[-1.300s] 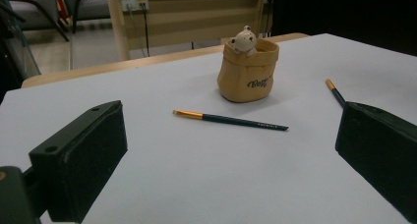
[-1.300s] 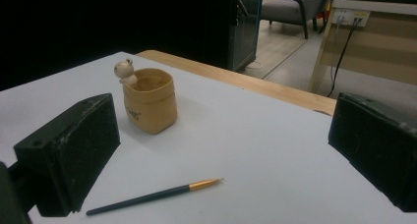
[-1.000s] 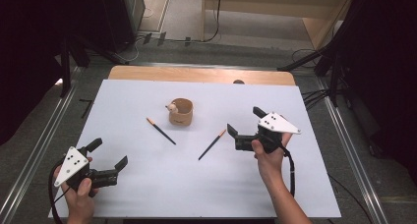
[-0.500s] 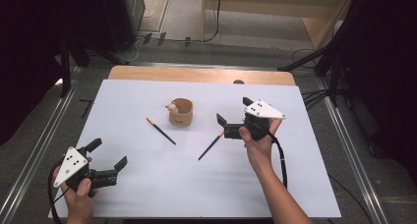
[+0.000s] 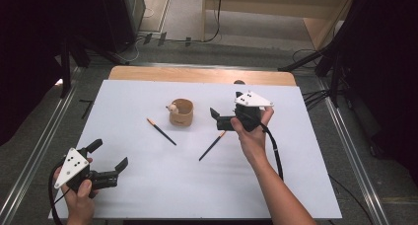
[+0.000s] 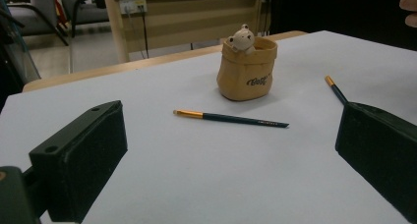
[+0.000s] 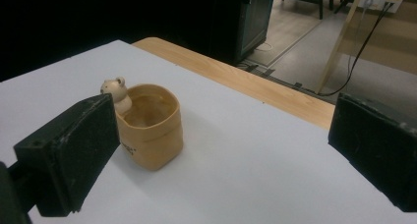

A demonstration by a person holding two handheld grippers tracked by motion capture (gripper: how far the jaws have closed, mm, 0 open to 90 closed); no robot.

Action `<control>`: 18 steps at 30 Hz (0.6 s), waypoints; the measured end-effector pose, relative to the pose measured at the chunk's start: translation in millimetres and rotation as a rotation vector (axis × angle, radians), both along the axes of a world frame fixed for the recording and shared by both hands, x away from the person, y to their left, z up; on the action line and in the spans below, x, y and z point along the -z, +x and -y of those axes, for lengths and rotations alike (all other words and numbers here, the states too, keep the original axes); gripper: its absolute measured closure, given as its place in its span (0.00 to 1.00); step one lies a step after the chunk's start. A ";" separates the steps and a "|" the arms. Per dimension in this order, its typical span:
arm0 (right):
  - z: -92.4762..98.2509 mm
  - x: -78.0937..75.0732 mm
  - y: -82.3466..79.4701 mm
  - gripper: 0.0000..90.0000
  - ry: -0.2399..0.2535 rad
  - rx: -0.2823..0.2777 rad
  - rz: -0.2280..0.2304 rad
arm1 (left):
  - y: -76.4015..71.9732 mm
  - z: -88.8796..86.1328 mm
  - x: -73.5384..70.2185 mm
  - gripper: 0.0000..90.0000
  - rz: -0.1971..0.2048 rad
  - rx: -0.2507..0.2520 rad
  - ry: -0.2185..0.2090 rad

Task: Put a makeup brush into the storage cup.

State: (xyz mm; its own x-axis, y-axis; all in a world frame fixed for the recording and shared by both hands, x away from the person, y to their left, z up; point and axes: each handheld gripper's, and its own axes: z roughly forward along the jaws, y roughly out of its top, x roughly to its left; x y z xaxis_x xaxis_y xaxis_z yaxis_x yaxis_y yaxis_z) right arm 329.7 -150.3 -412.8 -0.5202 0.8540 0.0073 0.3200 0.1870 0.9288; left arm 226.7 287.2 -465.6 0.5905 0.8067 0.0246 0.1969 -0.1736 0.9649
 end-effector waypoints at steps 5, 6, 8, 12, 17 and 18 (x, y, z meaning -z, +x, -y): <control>-4.9 -1.0 4.9 0.00 -0.009 -0.014 -0.014 | 0.1 0.1 0.0 0.00 -0.001 0.002 0.000; -6.2 -1.4 5.9 0.00 -0.010 -0.018 -0.014 | 0.2 0.0 0.0 0.00 -0.001 0.002 0.000; -9.6 -2.6 9.5 0.00 -0.016 -0.027 -0.035 | 0.2 0.0 0.1 0.00 -0.002 0.002 -0.001; -13.7 -3.6 15.6 0.00 -0.040 -0.032 -0.085 | 0.5 -0.2 0.1 0.00 -0.003 0.005 -0.001; -16.8 -2.5 23.5 0.00 -0.062 -0.036 -0.191 | 1.1 -0.7 0.6 0.00 -0.004 0.001 0.002; -17.9 -1.2 26.7 0.00 -0.070 -0.042 -0.242 | 1.1 -1.0 0.7 0.00 -0.005 0.001 0.001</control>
State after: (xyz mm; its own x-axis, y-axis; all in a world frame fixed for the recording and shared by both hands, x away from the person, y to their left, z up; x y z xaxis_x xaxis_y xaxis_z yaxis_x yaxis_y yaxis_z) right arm 356.5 -132.4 -411.6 -0.5458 0.8344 0.0774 0.5217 0.2661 0.8106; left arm 227.8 288.1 -466.3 0.5914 0.8061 0.0228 0.2015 -0.1750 0.9637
